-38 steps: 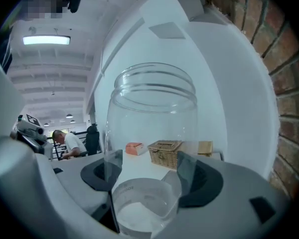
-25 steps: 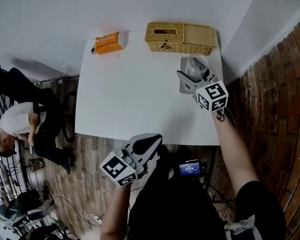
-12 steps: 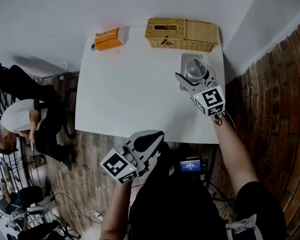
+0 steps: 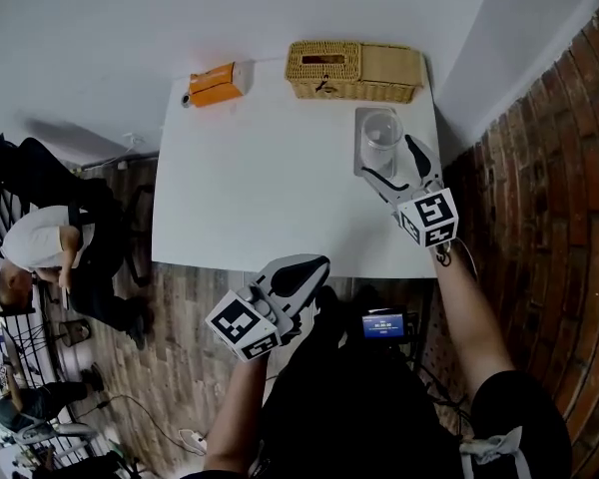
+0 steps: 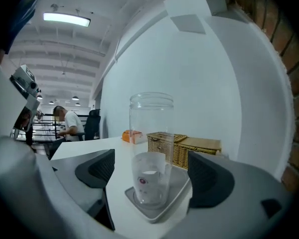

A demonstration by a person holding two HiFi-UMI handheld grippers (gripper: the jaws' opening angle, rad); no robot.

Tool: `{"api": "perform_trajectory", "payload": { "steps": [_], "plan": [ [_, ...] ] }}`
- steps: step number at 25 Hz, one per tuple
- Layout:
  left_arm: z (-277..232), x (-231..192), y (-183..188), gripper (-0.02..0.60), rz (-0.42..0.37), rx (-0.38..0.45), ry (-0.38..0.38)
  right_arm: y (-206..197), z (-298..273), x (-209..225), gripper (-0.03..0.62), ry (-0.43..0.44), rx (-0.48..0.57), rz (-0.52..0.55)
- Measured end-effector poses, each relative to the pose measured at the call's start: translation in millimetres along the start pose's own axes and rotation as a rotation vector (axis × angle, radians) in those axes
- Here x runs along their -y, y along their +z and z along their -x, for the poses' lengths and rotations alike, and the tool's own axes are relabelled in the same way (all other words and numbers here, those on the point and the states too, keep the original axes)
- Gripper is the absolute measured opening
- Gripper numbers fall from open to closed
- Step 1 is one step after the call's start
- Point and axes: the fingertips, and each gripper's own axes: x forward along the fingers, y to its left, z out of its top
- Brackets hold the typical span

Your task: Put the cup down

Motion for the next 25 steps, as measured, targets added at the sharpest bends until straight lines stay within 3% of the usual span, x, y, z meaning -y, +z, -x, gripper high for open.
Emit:
{"api": "perform_trajectory", "payload": {
  "steps": [7,13,18,25],
  "plan": [
    [2.7,9.5,2.5,0.008,-0.011,0.036,-0.045,16.3,62.3,-15.2,0.446,-0.057,0.006,-0.106],
    [3.6,17.5,8.8,0.008,-0.044,0.058,-0.096,40.9,98.2,-52.7,0.429,0.013,0.009,-0.288],
    [-4.4,29.0,13.3,0.008,-0.060,0.088,-0.141,63.9,125.2,-86.6,0.276,0.039,-0.002,-0.265],
    [-12.8,45.0,15.7,0.008,-0.093,0.089,-0.197,85.2,144.1,-111.0,0.126,0.021,-0.010,-0.192]
  ]
}}
